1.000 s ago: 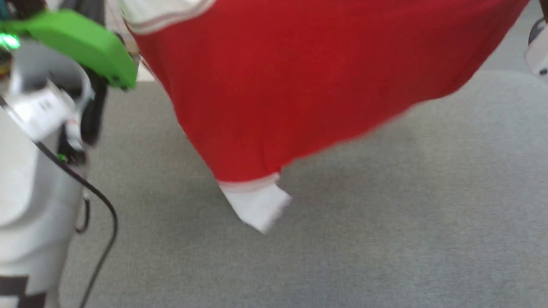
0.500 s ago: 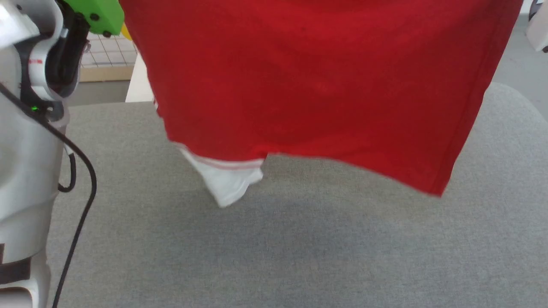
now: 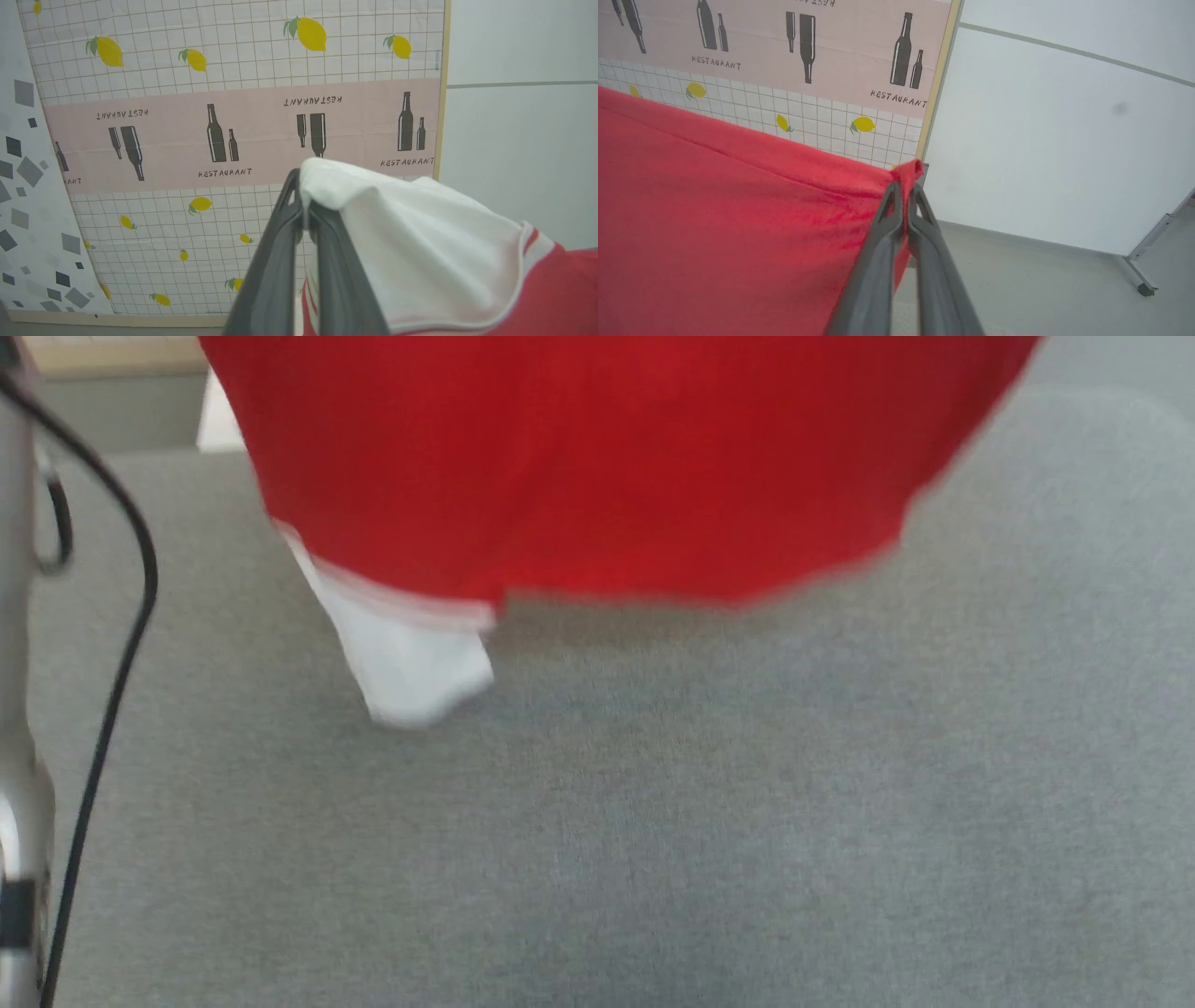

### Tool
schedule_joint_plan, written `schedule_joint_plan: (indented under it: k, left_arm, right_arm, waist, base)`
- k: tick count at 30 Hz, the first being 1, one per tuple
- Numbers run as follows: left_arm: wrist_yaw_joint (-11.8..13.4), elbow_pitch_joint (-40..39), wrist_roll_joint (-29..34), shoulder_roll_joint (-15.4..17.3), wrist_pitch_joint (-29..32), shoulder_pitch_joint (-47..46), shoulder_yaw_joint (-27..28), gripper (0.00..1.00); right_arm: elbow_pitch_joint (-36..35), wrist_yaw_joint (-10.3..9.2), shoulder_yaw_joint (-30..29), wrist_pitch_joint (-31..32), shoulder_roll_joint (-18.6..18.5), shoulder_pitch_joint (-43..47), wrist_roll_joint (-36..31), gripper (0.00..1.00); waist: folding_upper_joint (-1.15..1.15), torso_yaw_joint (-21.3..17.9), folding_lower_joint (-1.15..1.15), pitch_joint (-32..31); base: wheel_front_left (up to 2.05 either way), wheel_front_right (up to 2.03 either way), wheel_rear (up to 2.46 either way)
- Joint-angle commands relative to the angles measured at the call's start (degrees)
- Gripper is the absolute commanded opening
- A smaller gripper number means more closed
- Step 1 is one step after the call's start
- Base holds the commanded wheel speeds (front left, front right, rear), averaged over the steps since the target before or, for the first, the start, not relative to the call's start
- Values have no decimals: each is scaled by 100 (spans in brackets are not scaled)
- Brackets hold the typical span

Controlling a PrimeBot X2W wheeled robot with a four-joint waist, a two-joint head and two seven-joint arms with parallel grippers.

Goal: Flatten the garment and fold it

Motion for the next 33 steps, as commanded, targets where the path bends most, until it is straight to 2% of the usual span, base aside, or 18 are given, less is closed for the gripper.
schedule_joint_plan:
  k: [1,9,16,19,25,29,33]
  left_arm:
    - [90,156,146,-76,-214,-347,5,0]
    - [228,1015,446,-320,-1122,-1580,56,0]
    - [184,1224,426,-437,-1965,-1774,123,0]
    - [157,1198,257,-515,-2292,-1542,230,0]
    - [-136,716,75,-427,-2666,-702,164,0]
    - [-259,-55,10,-285,-2682,281,-5,0]
    - [-125,-991,-85,-146,-2537,1606,-133,0]
  right_arm:
    - [129,-8,59,-165,-15,-305,-112,0]
    - [965,-8,344,-1045,-64,-1596,-342,0]
    - [1323,-8,771,-1875,-450,-1978,-419,0]
    - [1479,-8,925,-2233,-597,-1961,-287,0]
    - [1528,-8,1398,-2829,-926,-1486,198,0]
    - [1147,-8,1680,-3032,-1207,-797,769,0]
    - [505,-8,1728,-3096,-1596,279,1304,0]
  waist:
    - [0,-67,0,869]
    - [0,114,0,1730]
    - [0,328,0,2340]
    - [0,424,0,2540]
    - [0,533,0,2553]
    - [0,608,0,2307]
    - [0,651,0,1967]
  base:
    - [0,0,0]
    - [0,0,0]
    - [0,0,0]
    - [0,0,0]
    - [0,0,0]
    - [0,0,0]
    - [0,0,0]
